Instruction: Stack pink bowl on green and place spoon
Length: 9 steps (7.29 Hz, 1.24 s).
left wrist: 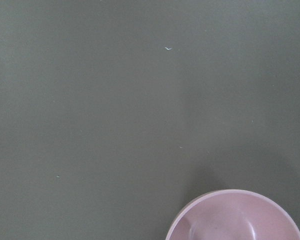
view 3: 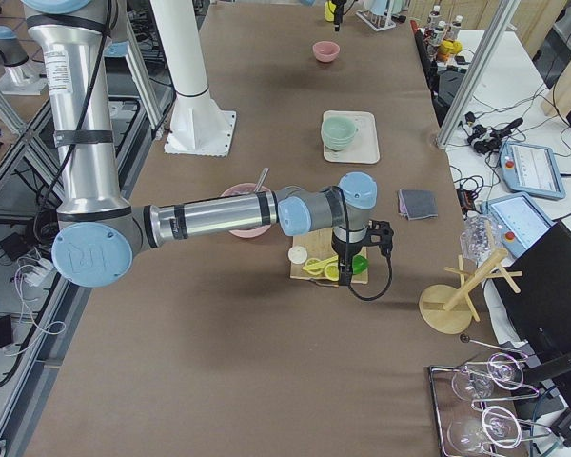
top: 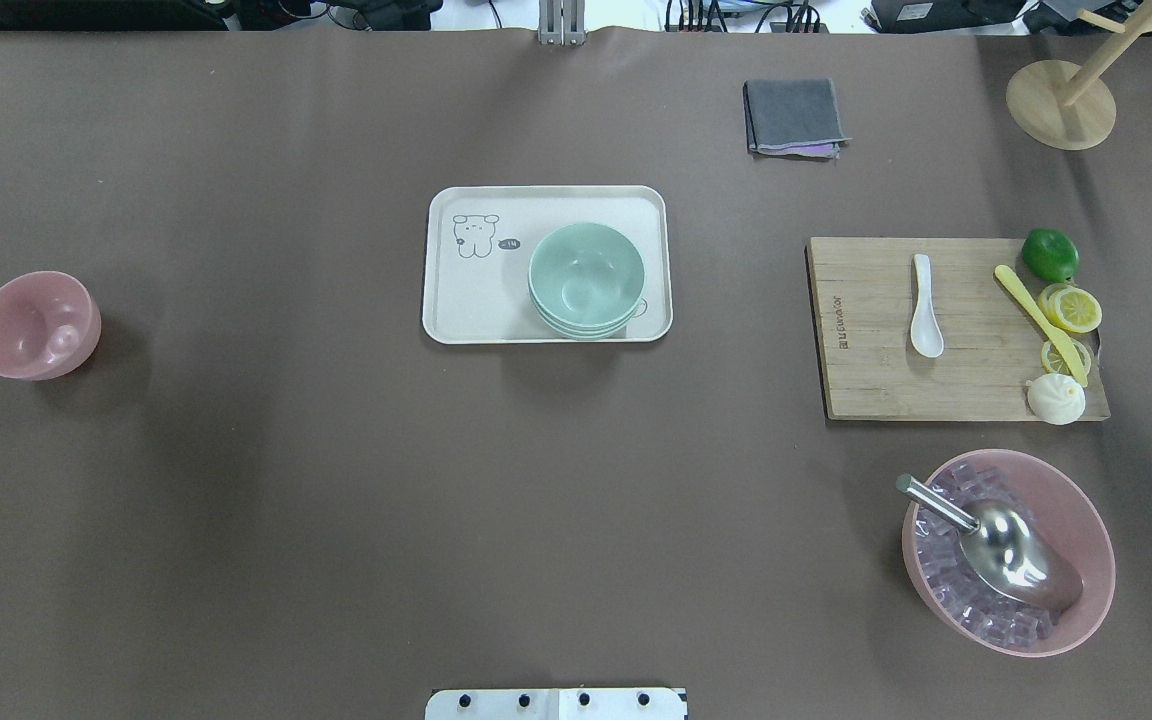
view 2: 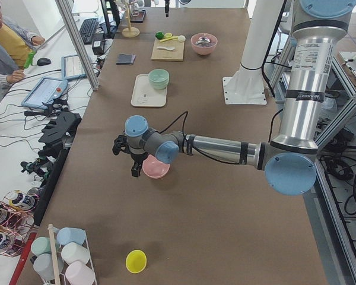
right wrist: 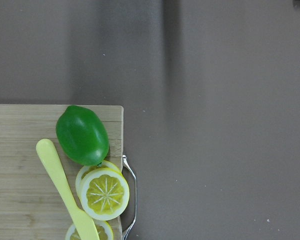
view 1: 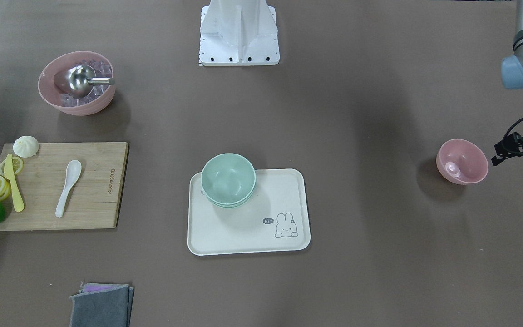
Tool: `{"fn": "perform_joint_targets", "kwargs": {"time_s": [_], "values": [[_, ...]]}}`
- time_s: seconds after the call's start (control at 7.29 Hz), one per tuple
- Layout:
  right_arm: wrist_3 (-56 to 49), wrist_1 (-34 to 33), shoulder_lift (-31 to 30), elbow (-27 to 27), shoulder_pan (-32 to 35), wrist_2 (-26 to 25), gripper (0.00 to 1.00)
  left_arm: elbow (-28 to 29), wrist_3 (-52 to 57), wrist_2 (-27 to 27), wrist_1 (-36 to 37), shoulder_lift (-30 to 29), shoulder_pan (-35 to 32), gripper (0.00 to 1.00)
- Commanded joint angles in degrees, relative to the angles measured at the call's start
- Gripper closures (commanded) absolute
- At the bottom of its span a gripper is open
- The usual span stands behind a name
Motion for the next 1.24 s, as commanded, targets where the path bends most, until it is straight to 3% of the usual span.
{"fn": "perform_joint_targets", "kwargs": {"time_s": [0.0, 0.41, 0.69, 1.1], "values": [[0.2, 0.0, 0.0, 0.1, 0.0, 0.1, 0.0, 0.4, 0.1, 0.0, -0.5, 0.2, 0.1, 0.02], [0.2, 1.0, 0.2, 0.5, -1.0, 0.1, 0.0, 0.5, 0.3, -0.1, -0.9, 0.8, 0.1, 0.02], [0.1, 7.6, -0.7, -0.1, -2.2, -0.1, 0.0, 0.5, 0.7, -0.1, -1.0, 0.9, 0.1, 0.02], [0.4, 7.6, -0.7, -0.3, -2.5, 0.3, 0.0, 0.9, 0.8, -0.2, -1.1, 0.8, 0.1, 0.02]]}}
